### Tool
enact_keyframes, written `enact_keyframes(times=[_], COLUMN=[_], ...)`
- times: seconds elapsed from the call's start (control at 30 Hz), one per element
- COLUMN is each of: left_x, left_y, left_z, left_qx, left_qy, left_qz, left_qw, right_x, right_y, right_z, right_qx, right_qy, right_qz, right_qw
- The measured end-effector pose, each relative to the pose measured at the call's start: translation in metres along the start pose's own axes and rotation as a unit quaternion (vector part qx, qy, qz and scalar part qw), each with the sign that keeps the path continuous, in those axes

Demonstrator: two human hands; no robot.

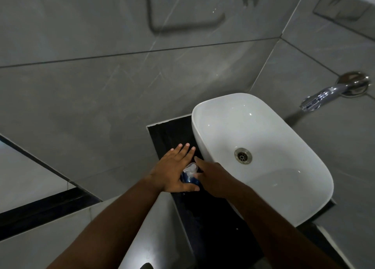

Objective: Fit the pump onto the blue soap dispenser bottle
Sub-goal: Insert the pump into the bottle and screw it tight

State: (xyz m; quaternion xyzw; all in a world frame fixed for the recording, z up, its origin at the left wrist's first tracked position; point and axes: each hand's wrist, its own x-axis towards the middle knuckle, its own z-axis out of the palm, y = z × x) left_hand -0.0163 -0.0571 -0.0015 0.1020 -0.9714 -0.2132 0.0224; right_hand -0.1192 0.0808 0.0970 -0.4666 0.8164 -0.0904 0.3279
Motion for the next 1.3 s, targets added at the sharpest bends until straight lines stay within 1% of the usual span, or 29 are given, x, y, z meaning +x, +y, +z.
enact_keyframes(times=[0.1,0.17,0.27,0.33,0.43,0.53,0.63,0.73,0.9,1.07,1.13,1.27,1.3], left_x=[-0.013,-0.024,-0.035,-0.034,-0.025,-0.011,0.006,0.021,0.039,0.050,0.052,0.049,0.049], left_y=[0.005,0.008,0.010,0.008,-0.003,-0.024,-0.050,-0.078,-0.114,-0.133,-0.139,-0.138,-0.134], left_z=[0.003,0.008,0.016,0.016,0.008,-0.005,-0.021,-0.037,-0.054,-0.065,-0.064,-0.063,-0.066], left_qx=[-0.084,-0.119,-0.126,-0.127,-0.120,-0.085,-0.025,0.031,0.098,0.167,0.178,0.175,0.177], left_qy=[0.024,0.034,0.067,0.077,0.071,0.066,0.065,0.067,0.073,0.086,0.089,0.089,0.089], left_qz=[-0.038,-0.052,-0.058,-0.066,-0.066,-0.063,-0.064,-0.070,-0.080,-0.083,-0.090,-0.091,-0.094], left_qw=[0.995,0.991,0.988,0.987,0.988,0.992,0.996,0.995,0.989,0.979,0.976,0.976,0.976], right_x=[0.001,0.002,0.003,0.009,0.026,0.052,0.083,0.117,0.157,0.178,0.184,0.186,0.185], right_y=[0.009,0.012,0.013,0.014,0.011,0.004,-0.008,-0.021,-0.040,-0.052,-0.056,-0.056,-0.055], right_z=[0.014,0.026,0.042,0.048,0.048,0.040,0.026,0.015,-0.001,-0.010,-0.014,-0.016,-0.017], right_qx=[0.034,0.048,0.116,0.127,0.143,0.126,0.077,0.039,0.099,0.106,0.109,0.091,0.105], right_qy=[0.041,0.053,0.084,0.106,0.117,0.131,0.134,0.136,0.146,0.153,0.160,0.138,0.138], right_qz=[0.048,0.062,0.062,0.066,0.069,0.059,0.035,0.032,0.028,0.006,-0.005,-0.002,0.010], right_qw=[0.997,0.996,0.988,0.984,0.980,0.981,0.987,0.989,0.984,0.982,0.981,0.986,0.985])
